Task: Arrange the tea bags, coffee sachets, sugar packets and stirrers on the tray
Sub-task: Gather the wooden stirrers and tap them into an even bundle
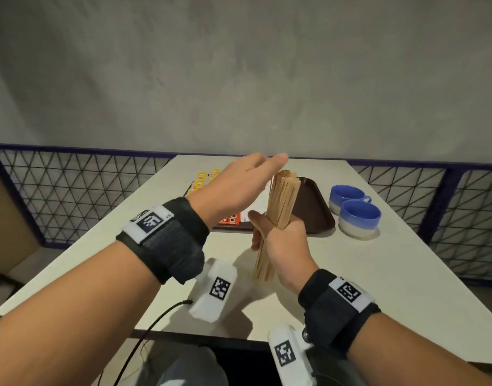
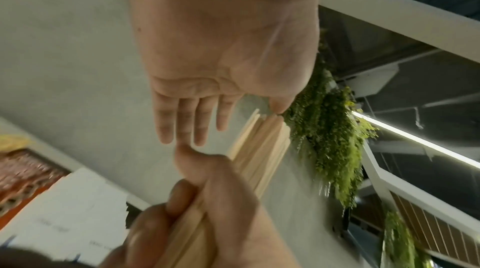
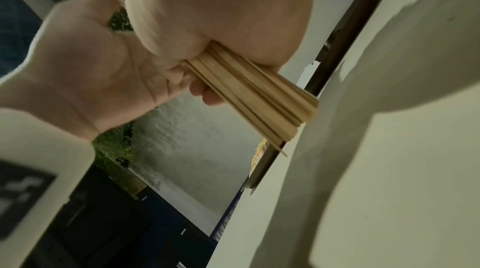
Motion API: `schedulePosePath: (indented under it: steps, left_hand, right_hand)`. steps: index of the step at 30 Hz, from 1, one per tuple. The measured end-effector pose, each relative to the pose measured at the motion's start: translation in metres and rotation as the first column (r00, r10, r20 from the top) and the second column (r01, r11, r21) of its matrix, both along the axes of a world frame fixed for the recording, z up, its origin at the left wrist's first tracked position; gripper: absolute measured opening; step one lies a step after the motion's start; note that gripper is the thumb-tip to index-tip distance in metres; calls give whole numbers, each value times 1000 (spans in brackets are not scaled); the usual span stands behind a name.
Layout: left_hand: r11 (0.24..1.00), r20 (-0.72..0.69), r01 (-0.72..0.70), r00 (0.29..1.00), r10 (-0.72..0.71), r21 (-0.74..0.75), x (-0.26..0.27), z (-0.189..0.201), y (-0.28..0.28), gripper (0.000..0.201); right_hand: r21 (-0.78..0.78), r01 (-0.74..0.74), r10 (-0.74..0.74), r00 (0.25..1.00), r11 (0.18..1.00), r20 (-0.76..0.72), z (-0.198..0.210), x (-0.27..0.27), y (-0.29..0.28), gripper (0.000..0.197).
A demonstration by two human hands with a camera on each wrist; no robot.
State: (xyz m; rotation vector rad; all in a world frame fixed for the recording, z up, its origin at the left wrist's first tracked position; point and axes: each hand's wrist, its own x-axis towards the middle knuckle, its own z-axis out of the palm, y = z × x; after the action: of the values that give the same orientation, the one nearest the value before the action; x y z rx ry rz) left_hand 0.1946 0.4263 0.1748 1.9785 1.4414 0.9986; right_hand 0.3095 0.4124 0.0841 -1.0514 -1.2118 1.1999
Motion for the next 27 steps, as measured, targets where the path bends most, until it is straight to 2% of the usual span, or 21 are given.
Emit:
schedulePosePath:
  steps: [2, 4, 5, 7, 9, 12, 13, 15, 17, 19, 21, 23, 25, 27]
  left_hand:
    - [998, 77, 17, 997, -12, -66, -9, -10, 1, 70]
    - [993, 134, 70, 989, -57, -93, -11, -16, -3, 64]
    - [991, 130, 93, 988, -80, -94, -11, -19, -7, 61]
    - [994, 35, 87, 996, -85, -64, -5, -24, -16, 57]
    - [999, -51, 27, 998, -25, 44, 2, -27, -19, 55]
    - [965, 22, -42, 999, 38, 258, 10, -18, -20, 47]
    - [948, -2, -32, 999, 35, 317, 12, -14, -19, 41]
    - [927, -208, 39, 977, 43, 374, 15, -10, -17, 32]
    - [937, -453, 84, 887, 84, 340, 14, -13, -11, 35]
    - [948, -503, 73, 859, 99, 310, 10, -14, -4, 36]
    - [958, -447, 54, 891, 81, 282, 7, -11, -1, 43]
    - [962, -316, 31, 947, 59, 273, 8, -5, -3, 46]
    - [966, -71, 1, 997, 18, 258, 12, -6, -7, 42]
    - [984, 177, 17, 983, -48, 175, 15, -12, -10, 40]
  right_hand:
    - [2, 19, -19, 1000, 1000, -16, 1, 4, 3, 19]
    - [3, 3, -3, 1000, 1000, -2, -2, 6, 6, 14]
    - [-2, -17, 17, 1000, 1000, 19, -4, 6, 7, 11]
    - [-14, -53, 54, 995, 998, 86, -9, 3, 7, 7]
    - [9, -74, 72, 988, 997, 133, -11, 0, 6, 7]
    - [67, -113, 100, 981, 991, 166, -7, -3, 5, 11]
    - [76, -130, 115, 978, 989, 174, -5, -3, 5, 10]
    - [73, -161, 143, 967, 984, 211, -7, -5, 2, 8]
    - [26, -189, 176, 950, 982, 258, -15, -6, -2, 10]
    - [-49, -231, 236, 935, 972, 265, -20, -7, -4, 13]
    - [-86, -277, 290, 929, 957, 229, -19, -6, -2, 21]
    - [-75, -291, 300, 932, 954, 203, -14, -4, 2, 21]
    - [-59, -289, 295, 939, 956, 179, -12, -3, 1, 23]
    - [-68, -280, 288, 943, 958, 166, -18, -4, -1, 26]
